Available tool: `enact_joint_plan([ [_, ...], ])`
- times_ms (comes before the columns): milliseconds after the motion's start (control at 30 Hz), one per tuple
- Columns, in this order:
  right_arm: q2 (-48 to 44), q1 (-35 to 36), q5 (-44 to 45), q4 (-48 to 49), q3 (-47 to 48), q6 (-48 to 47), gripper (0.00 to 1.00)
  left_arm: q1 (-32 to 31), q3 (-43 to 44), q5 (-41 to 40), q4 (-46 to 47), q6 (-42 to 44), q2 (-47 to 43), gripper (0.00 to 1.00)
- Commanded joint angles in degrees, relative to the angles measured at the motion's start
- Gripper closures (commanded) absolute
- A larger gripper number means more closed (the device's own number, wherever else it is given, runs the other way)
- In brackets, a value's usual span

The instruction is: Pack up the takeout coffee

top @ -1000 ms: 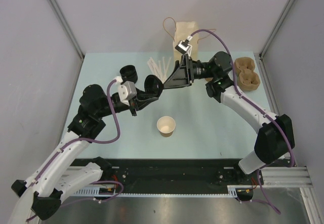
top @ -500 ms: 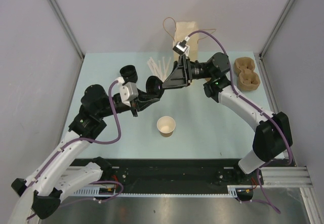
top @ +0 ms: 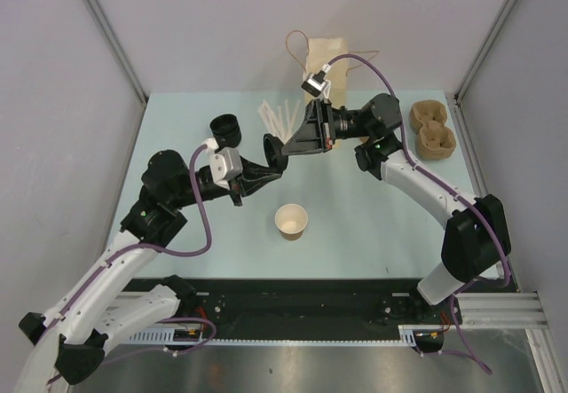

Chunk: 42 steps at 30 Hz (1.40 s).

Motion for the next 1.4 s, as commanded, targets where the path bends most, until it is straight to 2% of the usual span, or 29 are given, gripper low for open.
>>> enact_joint_plan([
  [0,-0.78,0.2,0.19,3.88,2.36,1.09,1.0,-0.06,-0.84,-2.34,-1.52,1.16,-0.21,0.91],
  [33,-0.96,0.11,0.1,3.88,2.36,1.01,1.0,-0.06,-0.84,-2.52,-1.87,1.25,-0.3,0.87],
  [67,-1.13,-0.07,0.1,3.7,2.28,0.66,1.0,-0.06,-0.84,-3.66,-2.83,1.34,-0.82,0.76],
  [100,-1.22,-0.07,-0.07,3.18,2.36,0.22,1.0,-0.06,-1.1,-4.37,-3.1,1.25,-1.18,0.68],
  [133,-1.48,-0.5,-0.16,2.65,2.36,-0.13,1.0,0.11,-1.27,-5.16,-4.23,1.16,-2.22,0.54],
  [167,-1.66,-0.59,-0.25,1.95,2.28,-0.92,1.0,0.11,-1.36,-6.12,-5.03,1.33,-2.76,0.48],
  [267,-2.36,-1.47,-0.87,-2.44,2.36,-4.96,1.0,2.39,-1.71,-5.78,-8.37,0.55,-5.48,0.37],
  [367,-3.94,-2.52,-1.13,-14.43,2.36,-13.73,1.0,7.13,-1.98,-5.08,-12.06,-1.2,-8.82,0.3],
  [433,-5.69,-2.62,-0.96,-22.88,2.36,-25.58,1.0,11.44,-1.8,-5.6,-15.31,-2.61,-10.67,0.24],
  [467,-6.23,-2.35,-0.52,-32.76,2.45,-30.76,1.0,14.93,-1.63,-7.08,-16.19,-4.79,-11.63,0.2],
  [533,-7.28,-2.0,0.71,-44.92,4.54,-48.14,1.0,18.82,-1.54,-8.67,-18.65,-7.53,-12.34,0.16],
  [567,-7.11,-1.22,3.33,-61.09,6.04,-55.26,1.0,21.97,-1.37,-9.64,-19.79,-9.11,-12.34,0.15],
  [600,-6.85,-0.17,5.88,-69.78,8.49,-72.56,1.0,23.04,-0.93,-12.69,-22.94,-9.21,-11.47,0.14],
  [633,-6.5,1.24,9.38,-77.95,10.95,-80.56,1.0,23.75,0.55,-15.07,-24.79,-11.13,-10.59,0.14],
  [667,-5.36,5.95,19.07,-90.74,15.15,-87.26,1.0,24.63,1.44,-17.01,-26.73,-13.15,-8.15,0.14],
  [700,-5.0,8.87,24.83,-94.78,16.24,-93.59,1.0,25.25,2.23,-17.46,-30.23,-13.95,-6.9,0.12],
  [733,-4.91,11.77,30.45,-96.91,16.42,-99.74,1.0,25.95,2.85,-16.69,-31.31,-15.96,-5.93,0.1],
  [767,-5.43,14.76,39.21,-98.24,15.29,-101.89,1.0,27.96,2.51,-15.46,-31.58,-17.02,-5.23,0.08],
  [800,-5.61,18.61,42.0,-98.25,14.59,-103.13,1.0,28.85,1.98,-13.27,-31.32,-17.99,-5.13,0.07],
  [900,-4.13,23.55,49.65,-98.07,13.09,-106.83,1.0,31.22,-0.66,-10.36,-30.09,-21.94,-4.26,0.05],
  [1033,-0.96,28.58,60.8,-99.74,13.08,-110.17,1.0,35.78,-4.43,-1.94,-27.72,-28.26,-2.15,0.05],
  [1233,2.29,31.4,68.56,-100.63,13.08,-111.58,1.0,37.03,-7.34,-0.41,-23.5,-31.44,-0.13,0.05],
  [1367,3.35,31.05,67.96,-100.98,13.08,-112.2,1.0,38.52,-9.97,1.33,-20.69,-34.43,1.02,0.04],
])
